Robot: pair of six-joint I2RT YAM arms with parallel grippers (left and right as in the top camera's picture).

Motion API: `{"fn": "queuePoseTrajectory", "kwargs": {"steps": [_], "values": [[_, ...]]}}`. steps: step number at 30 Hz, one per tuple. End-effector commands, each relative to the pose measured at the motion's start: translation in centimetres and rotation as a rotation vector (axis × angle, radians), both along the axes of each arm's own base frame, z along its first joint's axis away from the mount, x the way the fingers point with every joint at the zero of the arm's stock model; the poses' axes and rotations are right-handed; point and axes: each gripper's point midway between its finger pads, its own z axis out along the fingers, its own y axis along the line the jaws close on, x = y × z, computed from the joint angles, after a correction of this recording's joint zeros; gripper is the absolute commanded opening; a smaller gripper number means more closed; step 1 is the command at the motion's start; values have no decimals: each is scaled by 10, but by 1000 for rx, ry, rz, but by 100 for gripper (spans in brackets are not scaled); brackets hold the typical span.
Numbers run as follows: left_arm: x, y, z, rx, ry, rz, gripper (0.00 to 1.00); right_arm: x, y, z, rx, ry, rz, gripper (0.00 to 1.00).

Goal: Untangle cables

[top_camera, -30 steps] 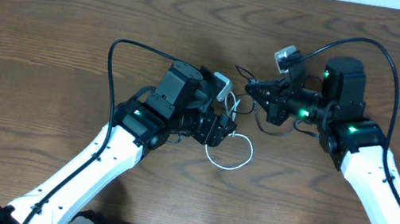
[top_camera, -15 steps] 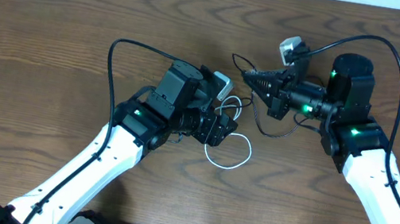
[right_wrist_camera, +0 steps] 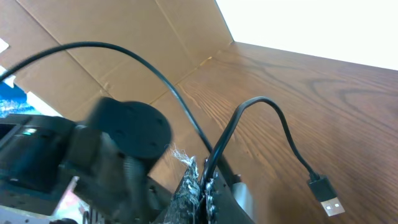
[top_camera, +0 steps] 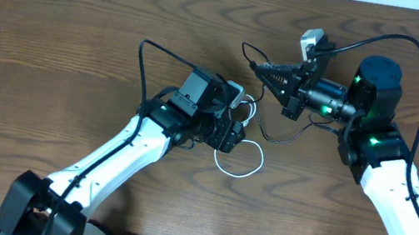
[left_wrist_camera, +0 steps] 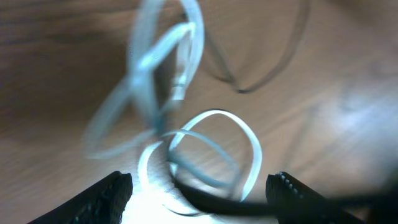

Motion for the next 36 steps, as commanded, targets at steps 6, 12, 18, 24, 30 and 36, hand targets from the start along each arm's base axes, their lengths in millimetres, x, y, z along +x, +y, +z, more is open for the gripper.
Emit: {"fn": "queuePoseTrajectory", "kwargs": {"steps": [6,12,18,24,30,36], "values": [[38,28,0,160,-166,136,40,-7,-1,14,29,10,11,1],[43,25,2,146,-185,137,53,-9,0,15,45,36,21,1],[45,8,-8,86,-158,93,59,-15,2,23,73,42,57,1],[50,5,-15,84,-162,94,58,-15,3,34,111,38,66,1],[50,6,-16,86,-159,94,14,-15,3,41,126,11,65,1],[43,9,-22,107,-125,91,15,-5,-12,78,199,-142,20,1]]}}
